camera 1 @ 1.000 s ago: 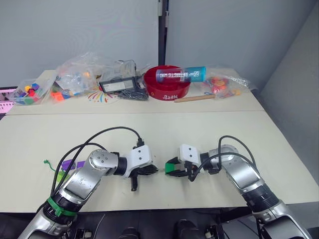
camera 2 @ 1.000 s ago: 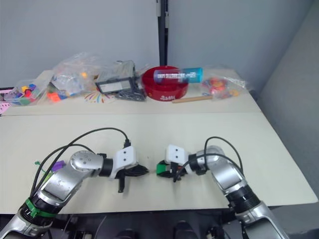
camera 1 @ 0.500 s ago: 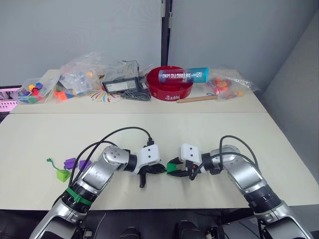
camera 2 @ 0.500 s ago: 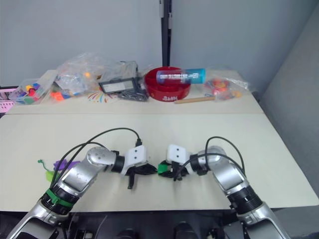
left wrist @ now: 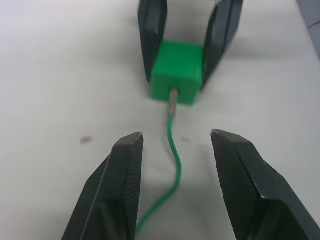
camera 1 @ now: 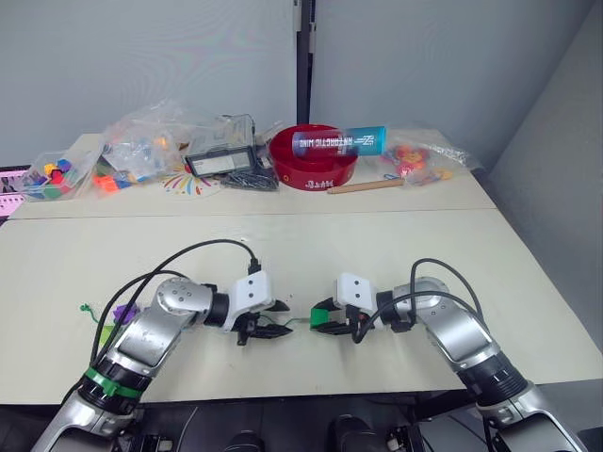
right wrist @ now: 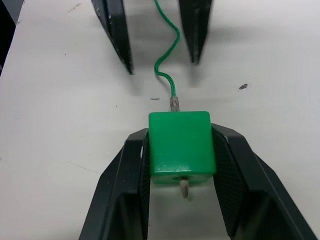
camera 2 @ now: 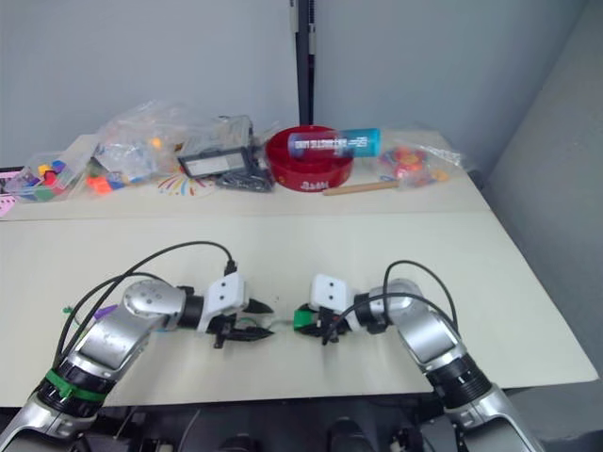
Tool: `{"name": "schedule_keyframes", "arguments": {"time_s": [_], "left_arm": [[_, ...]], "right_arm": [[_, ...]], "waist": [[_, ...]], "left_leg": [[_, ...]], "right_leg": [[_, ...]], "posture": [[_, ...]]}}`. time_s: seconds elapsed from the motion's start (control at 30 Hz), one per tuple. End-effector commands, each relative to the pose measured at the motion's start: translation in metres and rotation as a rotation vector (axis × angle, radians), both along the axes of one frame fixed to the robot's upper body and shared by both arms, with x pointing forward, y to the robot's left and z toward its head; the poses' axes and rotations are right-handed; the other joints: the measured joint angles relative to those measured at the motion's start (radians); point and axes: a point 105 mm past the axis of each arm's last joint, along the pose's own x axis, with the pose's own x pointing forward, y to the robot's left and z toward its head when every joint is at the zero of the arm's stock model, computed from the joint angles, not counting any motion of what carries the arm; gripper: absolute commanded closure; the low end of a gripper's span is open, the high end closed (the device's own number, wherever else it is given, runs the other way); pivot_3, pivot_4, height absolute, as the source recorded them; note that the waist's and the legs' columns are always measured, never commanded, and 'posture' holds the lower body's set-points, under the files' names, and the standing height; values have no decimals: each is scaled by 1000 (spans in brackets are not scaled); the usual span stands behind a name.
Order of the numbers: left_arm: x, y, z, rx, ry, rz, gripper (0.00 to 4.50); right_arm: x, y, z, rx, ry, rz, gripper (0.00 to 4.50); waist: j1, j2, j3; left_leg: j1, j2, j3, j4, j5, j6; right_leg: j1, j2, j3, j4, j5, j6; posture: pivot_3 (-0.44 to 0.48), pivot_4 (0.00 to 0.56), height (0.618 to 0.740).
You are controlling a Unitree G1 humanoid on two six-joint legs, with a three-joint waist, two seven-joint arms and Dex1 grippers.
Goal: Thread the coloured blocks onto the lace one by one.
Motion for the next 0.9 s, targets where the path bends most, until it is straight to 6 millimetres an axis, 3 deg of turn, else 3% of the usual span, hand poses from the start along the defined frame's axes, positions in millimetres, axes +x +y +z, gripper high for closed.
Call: {"name": "schedule_keyframes", "arguments": {"time_s": [0.03,0.17,0.4,0.7,0.9], "left_arm": [[4,-2,4,-38,-38,7,2209],[9,-6,-5,-48,-29,16,2209],[8,-8,-9,-63,-11,-1,4389],[8,-27,6,-83,-60,-54,4473],[6,-43,3,-52,-64,-108,4473]], "right_arm": [[-4,0,-9,-15,31,1,3303],[-5,0,-8,-15,30,-2,3303],[-6,-2,-7,-17,30,-11,3303],[-7,-1,-8,-20,34,-10,3303],[-6,1,-7,-17,32,-7,3303]], "waist": [[1,0,0],[1,0,0],[1,0,0],[3,0,0],[2,0,0]], "left_leg": [[0,0,0,0,0,0],[0,0,0,0,0,0],[0,0,0,0,0,0],[-1,0,0,0,0,0],[-1,0,0,0,0,0]], "right_leg": [[0,0,0,0,0,0],[0,0,0,0,0,0],[0,0,0,0,0,0],[0,0,0,0,0,0],[0,0,0,0,0,0]], "posture": [[0,150,740],[0,150,740],[0,150,740],[0,150,740],[0,150,740]]}}
